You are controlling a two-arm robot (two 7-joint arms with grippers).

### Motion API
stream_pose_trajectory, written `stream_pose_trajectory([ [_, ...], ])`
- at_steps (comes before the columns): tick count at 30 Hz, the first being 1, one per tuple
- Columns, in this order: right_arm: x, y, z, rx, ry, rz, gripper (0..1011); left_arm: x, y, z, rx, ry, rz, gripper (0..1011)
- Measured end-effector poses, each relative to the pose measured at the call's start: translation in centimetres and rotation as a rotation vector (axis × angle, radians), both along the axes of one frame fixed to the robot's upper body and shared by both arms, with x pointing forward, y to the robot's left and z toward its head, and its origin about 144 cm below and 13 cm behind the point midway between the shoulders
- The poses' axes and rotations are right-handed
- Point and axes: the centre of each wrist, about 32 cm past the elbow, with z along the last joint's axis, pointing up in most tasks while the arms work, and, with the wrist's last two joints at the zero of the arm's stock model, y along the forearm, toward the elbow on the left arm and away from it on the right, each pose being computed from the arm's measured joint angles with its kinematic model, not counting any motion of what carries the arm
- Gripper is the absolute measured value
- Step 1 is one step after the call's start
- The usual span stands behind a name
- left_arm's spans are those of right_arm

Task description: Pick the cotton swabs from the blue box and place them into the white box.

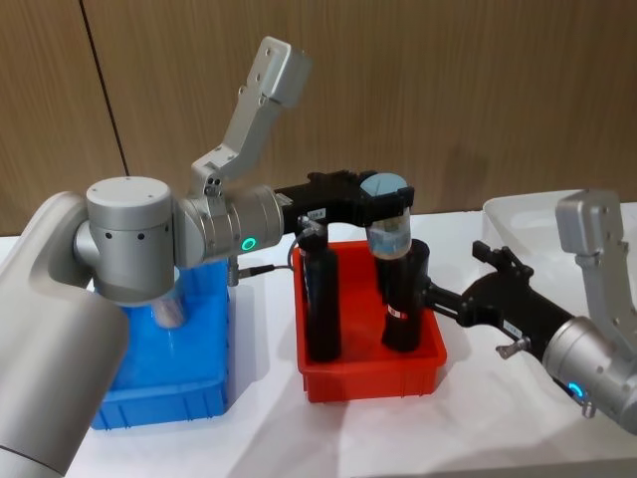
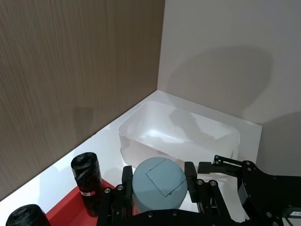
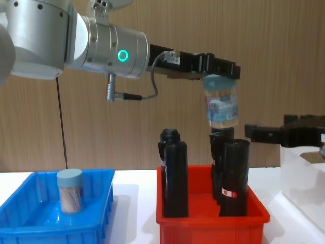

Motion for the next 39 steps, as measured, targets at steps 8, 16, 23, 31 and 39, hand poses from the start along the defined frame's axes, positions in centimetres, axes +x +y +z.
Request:
stream_pose_trajectory([
  [8, 0.9, 0.1, 0.5, 0.031, 0.007, 0.029, 1002, 0.0, 0.0, 0.0, 0.0, 0.0, -0.001, 670],
  [16, 1.7, 0.3, 0.7, 0.058, 0.013, 0.057, 1002, 0.0, 0.0, 0.0, 0.0, 0.0, -0.001, 670],
  [23, 2.4, 0.6, 0.7, 0.073, 0.017, 0.074, 1002, 0.0, 0.0, 0.0, 0.0, 0.0, -0.001, 670],
  [31, 3.4, 0.9, 0.7, 0.08, 0.018, 0.085, 1002, 0.0, 0.0, 0.0, 0.0, 0.0, -0.001, 670],
  [39, 4.4, 1.3, 0.6, 0.075, 0.015, 0.091, 1002, 0.0, 0.0, 0.0, 0.0, 0.0, -0.001, 670],
])
